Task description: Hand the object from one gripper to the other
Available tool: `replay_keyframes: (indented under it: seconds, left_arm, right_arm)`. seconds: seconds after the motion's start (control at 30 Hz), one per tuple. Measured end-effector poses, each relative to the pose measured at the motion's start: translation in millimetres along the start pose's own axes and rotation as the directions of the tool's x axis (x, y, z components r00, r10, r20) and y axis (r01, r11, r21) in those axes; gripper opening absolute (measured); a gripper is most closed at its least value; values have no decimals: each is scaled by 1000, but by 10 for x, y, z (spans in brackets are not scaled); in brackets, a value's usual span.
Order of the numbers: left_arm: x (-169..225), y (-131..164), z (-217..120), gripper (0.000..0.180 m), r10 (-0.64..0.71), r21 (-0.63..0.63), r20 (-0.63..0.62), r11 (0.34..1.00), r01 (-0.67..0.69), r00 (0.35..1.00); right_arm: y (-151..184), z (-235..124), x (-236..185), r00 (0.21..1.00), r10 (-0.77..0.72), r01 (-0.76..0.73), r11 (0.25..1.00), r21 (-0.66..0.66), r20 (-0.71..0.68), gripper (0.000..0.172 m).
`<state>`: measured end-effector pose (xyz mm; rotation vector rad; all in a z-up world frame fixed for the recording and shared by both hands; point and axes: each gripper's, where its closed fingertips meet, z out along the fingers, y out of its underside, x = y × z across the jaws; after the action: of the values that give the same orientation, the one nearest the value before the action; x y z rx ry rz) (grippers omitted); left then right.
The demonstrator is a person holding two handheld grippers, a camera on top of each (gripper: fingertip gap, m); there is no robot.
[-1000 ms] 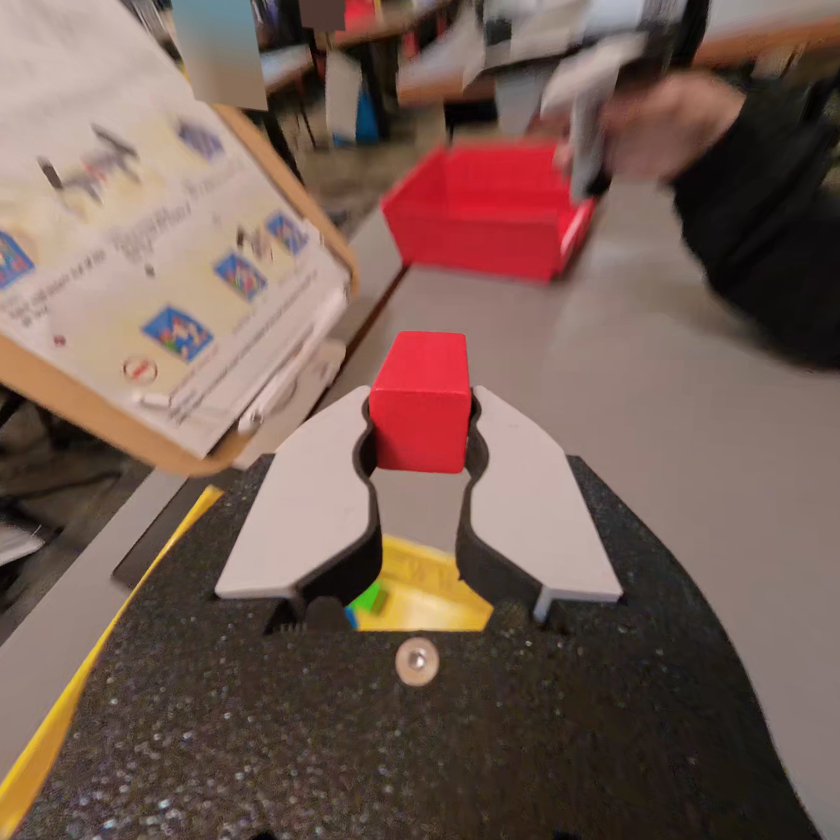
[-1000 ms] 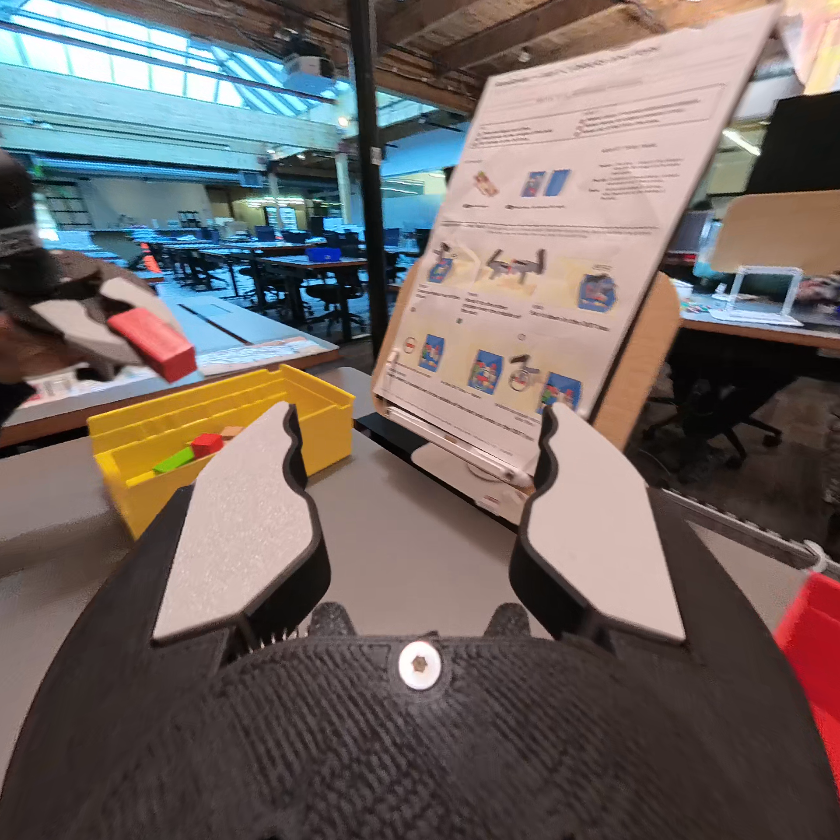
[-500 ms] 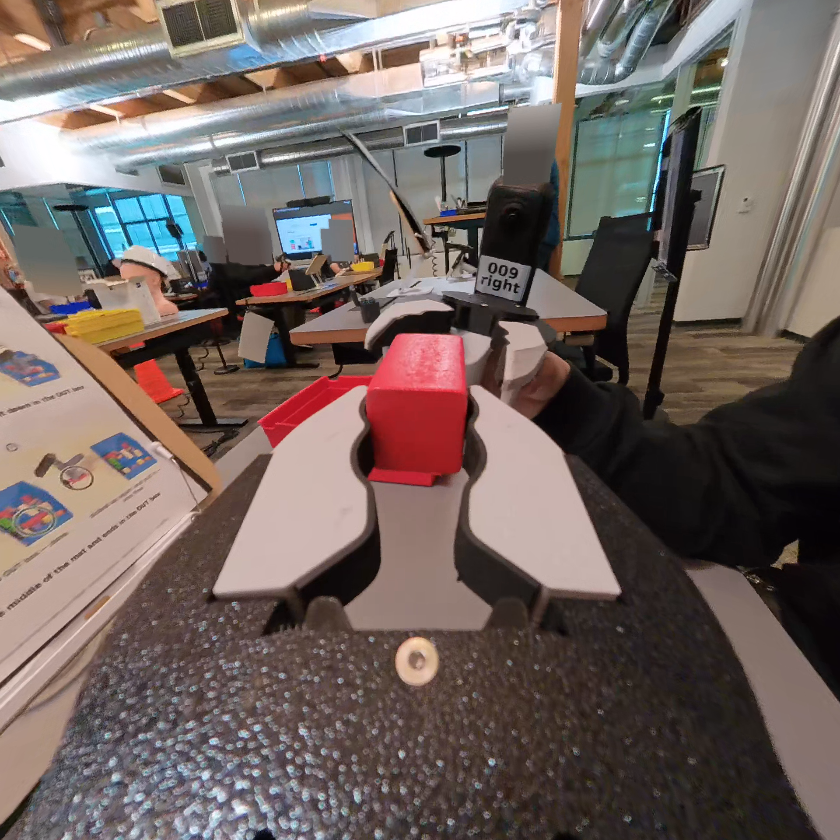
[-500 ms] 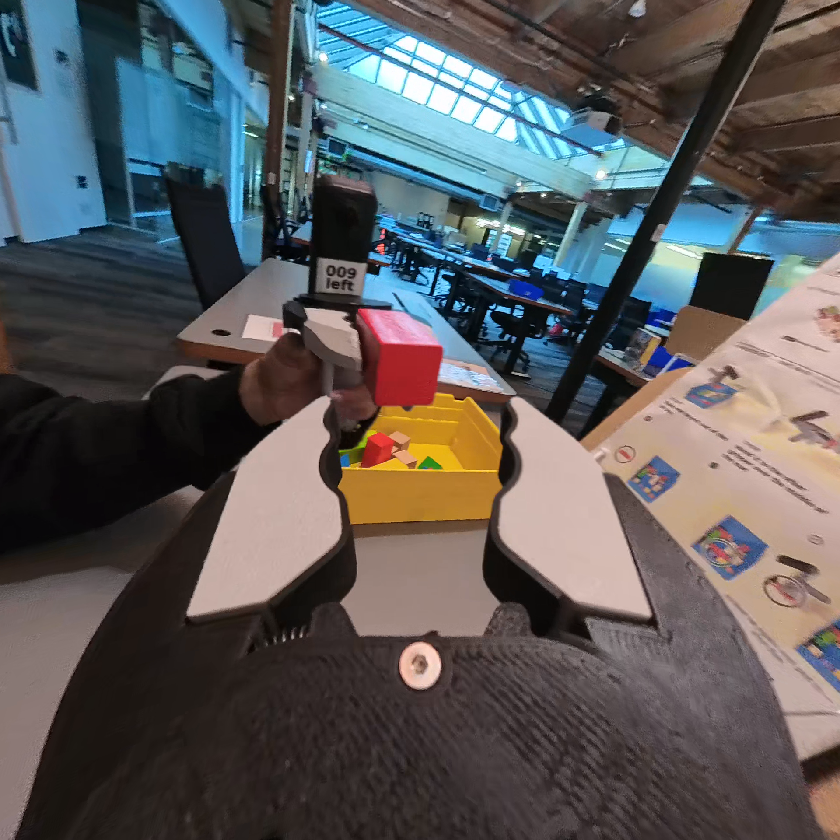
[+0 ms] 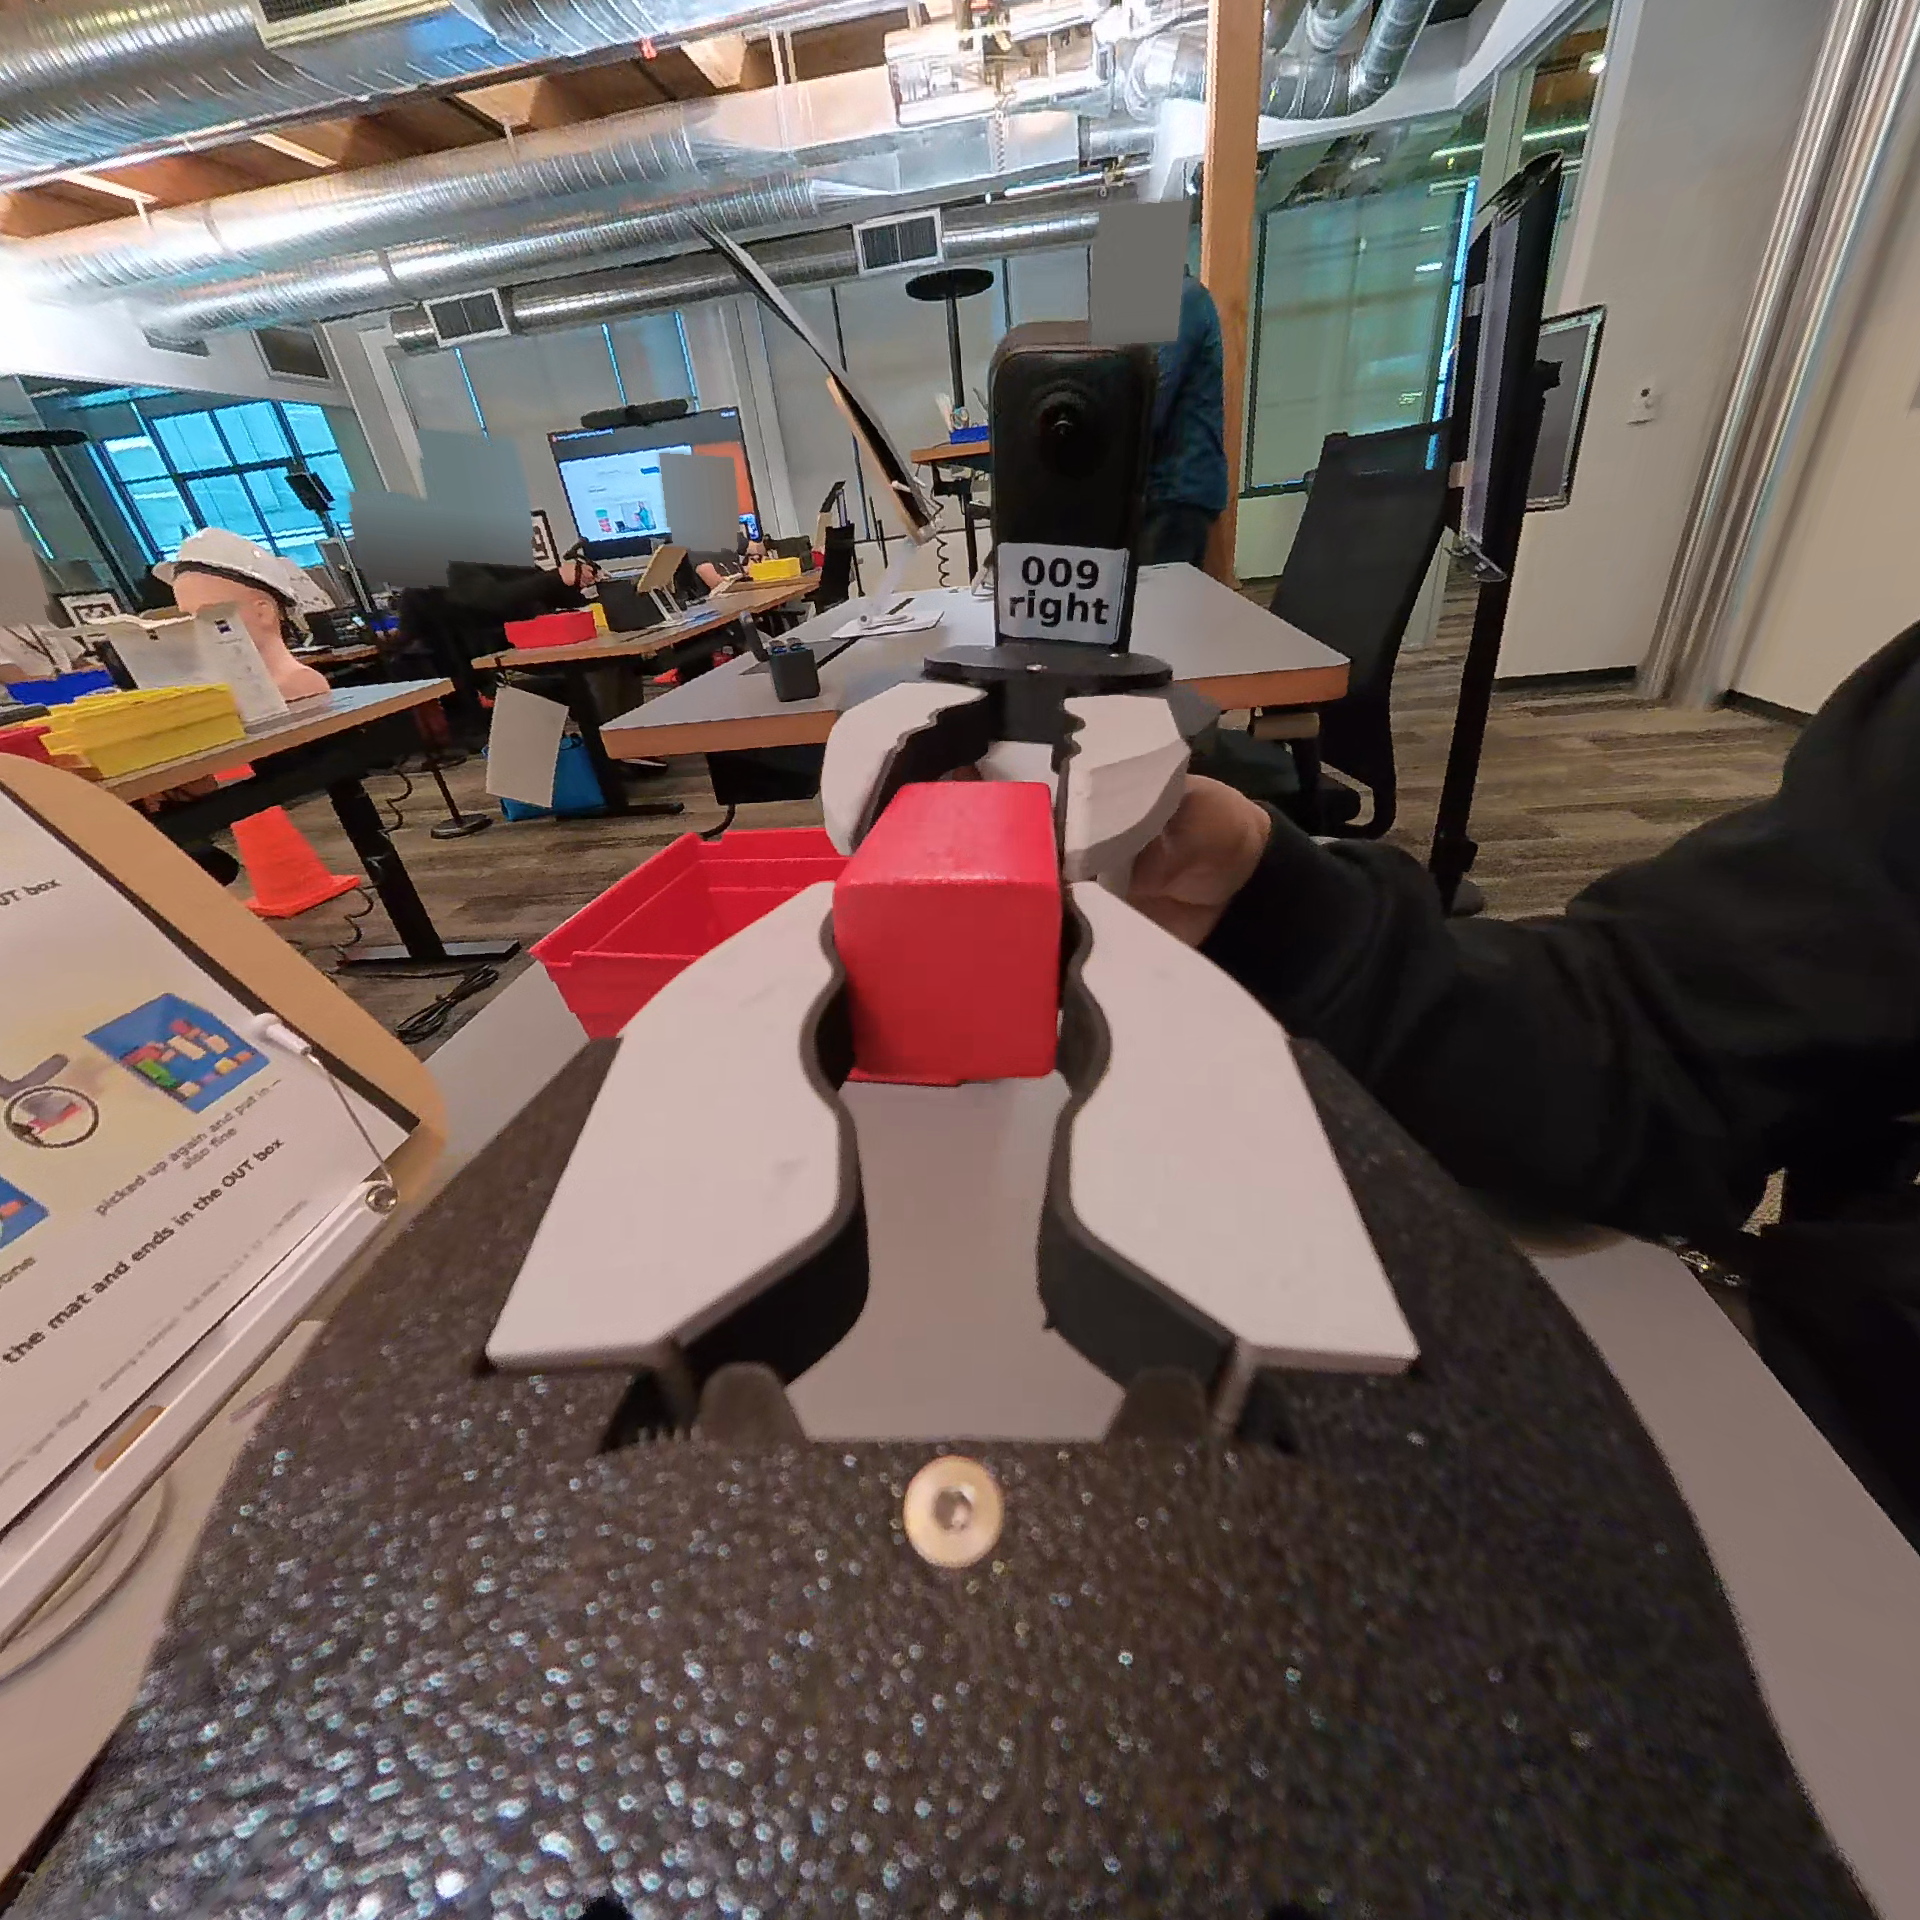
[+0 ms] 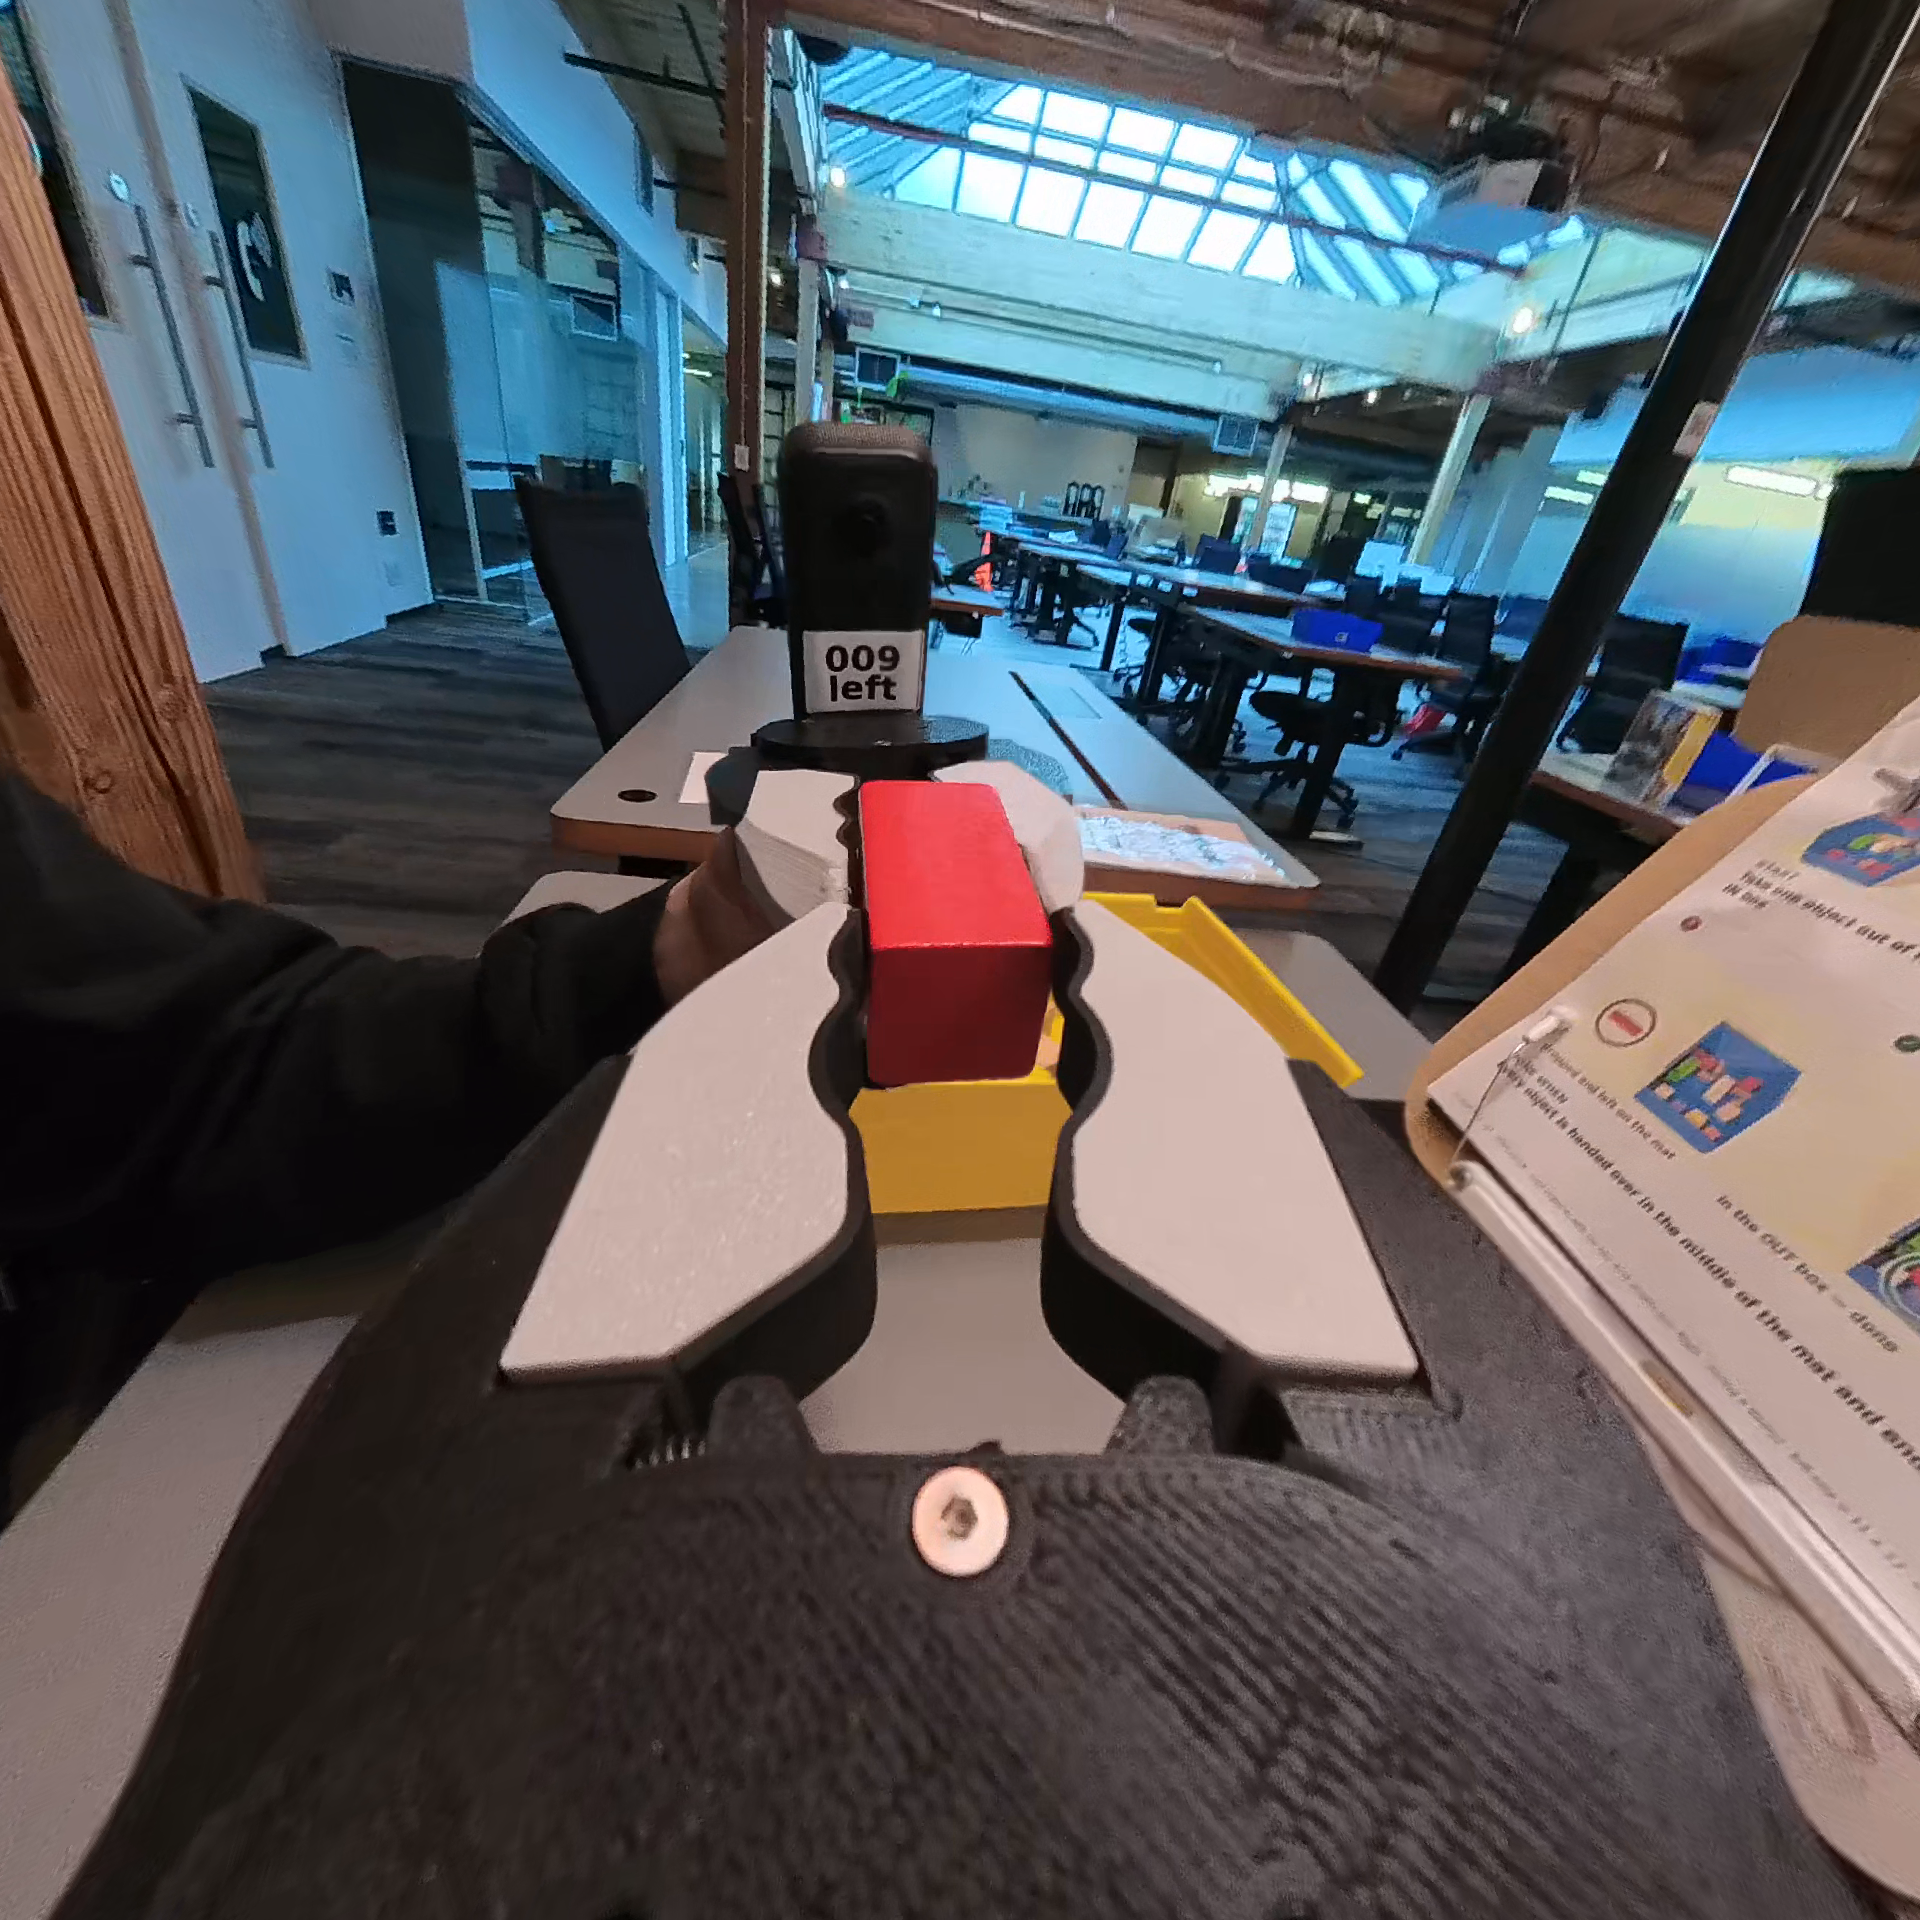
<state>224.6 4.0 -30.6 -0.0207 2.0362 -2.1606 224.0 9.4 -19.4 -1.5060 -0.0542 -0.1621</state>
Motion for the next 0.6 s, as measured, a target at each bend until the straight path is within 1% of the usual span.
replay_keyframes:
  seconds: [0.03,0.1,0.17,0.23,0.3,0.33,0.37,0.43,0.47,0.5,0.53,0.57,0.6]
  left_arm:
    - [-2,2,1,35,-8,-1,1,1000,8,1000]
    - [-31,6,1,38,-27,2,16,1000,27,1000]
    - [-109,5,-4,56,-44,3,72,999,44,996]
    - [-206,53,-32,57,-24,-34,150,999,30,988]
    - [-278,98,-63,49,20,-77,213,997,-3,977]
    - [-304,116,-72,44,35,-92,235,996,-14,971]
    - [-313,130,-69,43,44,-100,242,995,-21,969]
    - [-305,159,-40,43,35,-105,234,994,-10,972]
    - [-305,185,-22,44,22,-115,231,993,5,973]
    - [-303,220,-4,46,12,-131,226,991,19,974]
    - [-301,260,11,49,9,-152,222,988,25,975]
    - [-308,302,18,50,16,-178,226,984,25,974]
    - [-325,346,18,50,30,-207,237,978,20,971]
  right_arm:
    - [0,0,0,1000,6,-6,1000,-10,-2,35]
    - [0,3,13,1000,-4,3,1000,-24,-19,35]
    - [-10,-39,107,996,-35,32,999,-35,-87,35]
    - [-7,-207,289,981,-31,19,998,-61,-191,35]
    - [50,-565,599,928,-30,-13,993,-113,-370,35]
    - [117,-803,762,885,-33,-44,987,-153,-465,35]
    - [189,-1087,937,819,-40,-80,980,-182,-573,35]
    - [433,-1724,1220,646,-56,-208,947,-246,-761,35]
    - [549,-2050,1311,546,-72,-270,928,-256,-835,35]
    - [644,-2325,1357,469,-69,-320,916,-243,-880,35]
    - [729,-2540,1374,417,-50,-363,906,-217,-908,35]
    - [806,-2713,1382,380,-32,-393,899,-193,-925,35]
    - [889,-2843,1379,359,-14,-419,891,-175,-933,35]
